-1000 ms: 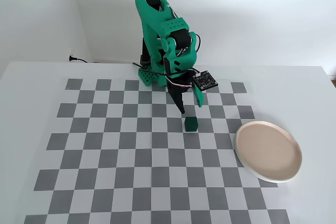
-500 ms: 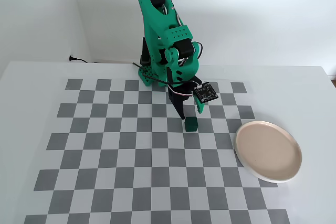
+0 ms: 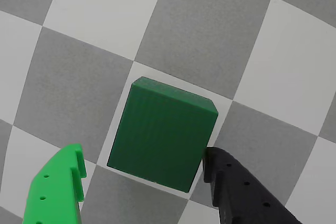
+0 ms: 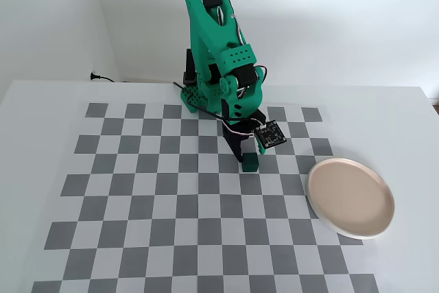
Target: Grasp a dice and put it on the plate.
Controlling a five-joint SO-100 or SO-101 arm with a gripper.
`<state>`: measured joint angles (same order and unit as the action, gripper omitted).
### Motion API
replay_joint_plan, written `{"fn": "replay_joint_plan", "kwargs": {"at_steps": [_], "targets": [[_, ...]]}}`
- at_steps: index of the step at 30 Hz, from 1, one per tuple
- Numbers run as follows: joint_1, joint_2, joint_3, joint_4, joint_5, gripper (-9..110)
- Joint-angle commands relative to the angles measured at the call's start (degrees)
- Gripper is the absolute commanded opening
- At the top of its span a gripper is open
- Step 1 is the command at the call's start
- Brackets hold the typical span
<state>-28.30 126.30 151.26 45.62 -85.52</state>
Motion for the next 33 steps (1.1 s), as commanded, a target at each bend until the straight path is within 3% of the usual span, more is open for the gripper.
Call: {"fn": "replay_joint_plan", "kwargs": {"at_steps": [1, 22, 30, 33], "targets": [[-0.5, -0.4, -5.9, -1.4, 0.4, 19], [-0.7, -8.4, -5.9, -7.7, 1.8, 14], [-0.6, -7.0, -5.9, -7.2, 1.8, -4], [-0.6, -4.7, -6.0, -5.9, 1.8, -4]]}}
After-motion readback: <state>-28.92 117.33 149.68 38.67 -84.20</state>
